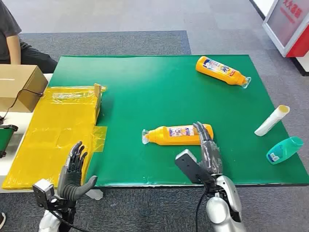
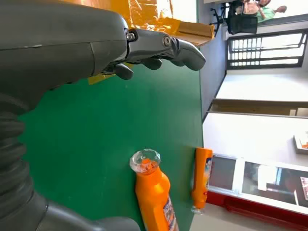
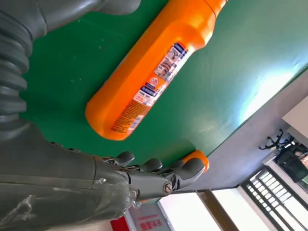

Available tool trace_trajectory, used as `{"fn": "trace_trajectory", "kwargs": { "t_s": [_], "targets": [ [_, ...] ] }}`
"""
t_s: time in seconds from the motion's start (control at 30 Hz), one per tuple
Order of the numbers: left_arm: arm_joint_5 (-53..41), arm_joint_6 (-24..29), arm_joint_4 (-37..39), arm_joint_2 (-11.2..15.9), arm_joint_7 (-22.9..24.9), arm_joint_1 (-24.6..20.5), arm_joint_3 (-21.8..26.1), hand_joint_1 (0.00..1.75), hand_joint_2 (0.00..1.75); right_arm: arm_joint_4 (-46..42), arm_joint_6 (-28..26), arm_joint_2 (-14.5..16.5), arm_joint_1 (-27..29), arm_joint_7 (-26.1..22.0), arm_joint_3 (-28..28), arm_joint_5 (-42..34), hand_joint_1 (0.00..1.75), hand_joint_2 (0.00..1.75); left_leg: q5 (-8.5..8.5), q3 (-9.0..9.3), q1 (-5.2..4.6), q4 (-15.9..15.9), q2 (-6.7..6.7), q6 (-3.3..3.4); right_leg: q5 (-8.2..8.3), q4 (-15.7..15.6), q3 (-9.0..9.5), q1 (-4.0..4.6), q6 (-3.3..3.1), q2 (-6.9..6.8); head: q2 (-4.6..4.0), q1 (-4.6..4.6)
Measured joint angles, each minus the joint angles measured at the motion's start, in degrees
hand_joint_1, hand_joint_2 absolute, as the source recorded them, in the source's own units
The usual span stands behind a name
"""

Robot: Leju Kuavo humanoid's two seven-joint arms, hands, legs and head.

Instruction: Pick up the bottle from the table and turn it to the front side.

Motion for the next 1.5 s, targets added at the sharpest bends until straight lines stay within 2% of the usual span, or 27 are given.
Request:
{"fn": "trace_trajectory", "kwargs": {
  "t_s": [0.3, 0.63, 0.73, 0.87, 1.07, 1.23, 1.37, 1.5],
  "targets": [
    [0.3, -0.3, 1.1, 0.2, 0.0, -1.5, -0.4, 0.0, 1.75, 8.3, 4.5, -1.4, -8.5, 4.8, 0.7, 5.4, 0.0, 1.75, 0.05, 0.0, 0.0, 0.0, 0.0, 0.01, 0.04, 0.0, -0.01, 0.0, 0.01, -0.01, 0.0, 0.01],
    [0.4, -0.3, 2.1, 0.5, 0.0, -1.9, -0.5, 0.0, 1.75, 12.1, 5.1, -1.9, -10.9, 5.1, 1.0, 5.9, 0.0, 1.75, 0.04, -0.02, 0.0, 0.0, 0.0, 0.02, 0.03, 0.0, -0.02, 0.0, 0.01, 0.0, 0.0, 0.0],
    [0.6, -0.4, 2.4, 0.6, 0.0, -2.1, -0.6, 0.0, 1.75, 14.5, 6.9, -2.3, -12.8, 5.9, 1.3, 6.3, 0.0, 1.75, 0.03, -0.03, 0.0, 0.0, 0.01, 0.01, 0.05, 0.0, -0.03, 0.0, 0.0, 0.01, 0.0, 0.0],
    [1.7, -0.7, 3.1, 0.9, 0.0, -2.9, -1.2, 0.0, 1.75, 23.8, 8.7, -3.7, -19.6, 6.6, 1.6, 7.6, 0.0, 1.75, 0.16, -0.04, -0.01, 0.0, 0.0, 0.04, 0.17, 0.0, -0.03, -0.01, 0.05, 0.01, 0.0, 0.01],
    [2.7, -0.8, 4.8, 1.5, 0.0, -4.4, -3.3, 0.0, 1.75, 43.2, 9.6, -6.4, -32.2, 6.6, 3.9, 12.0, 0.0, 1.75, 0.35, -0.06, -0.02, 0.0, -0.01, 0.1, 0.34, 0.0, -0.03, -0.04, 0.09, -0.01, 0.0, -0.01],
    [2.9, -0.8, 6.2, 1.8, 0.0, -5.4, -4.7, 0.0, 1.75, 54.7, 10.9, -7.5, -38.9, 7.5, 6.5, 15.3, 0.01, 1.75, 0.39, -0.07, -0.02, 0.0, -0.01, 0.06, 0.36, 0.0, -0.05, -0.04, 0.06, -0.01, 0.0, -0.01],
    [3.2, -0.8, 7.2, 2.0, 0.0, -6.0, -5.3, 0.0, 1.75, 61.0, 12.0, -7.9, -42.3, 8.1, 8.4, 17.2, 1.73, 1.75, 0.39, -0.07, -0.02, 0.0, -0.01, 0.06, 0.36, 0.0, -0.06, -0.04, 0.06, -0.01, 0.0, 0.01],
    [3.4, -0.7, 7.9, 2.2, 0.0, -6.4, -5.4, 0.0, 1.75, 65.0, 13.2, -8.2, -44.5, 7.5, 10.2, 18.3, 1.75, 1.75, 0.39, -0.05, -0.02, 0.0, -0.01, 0.06, 0.35, 0.0, -0.05, -0.03, 0.07, -0.01, 0.0, 0.0]
  ]
}}
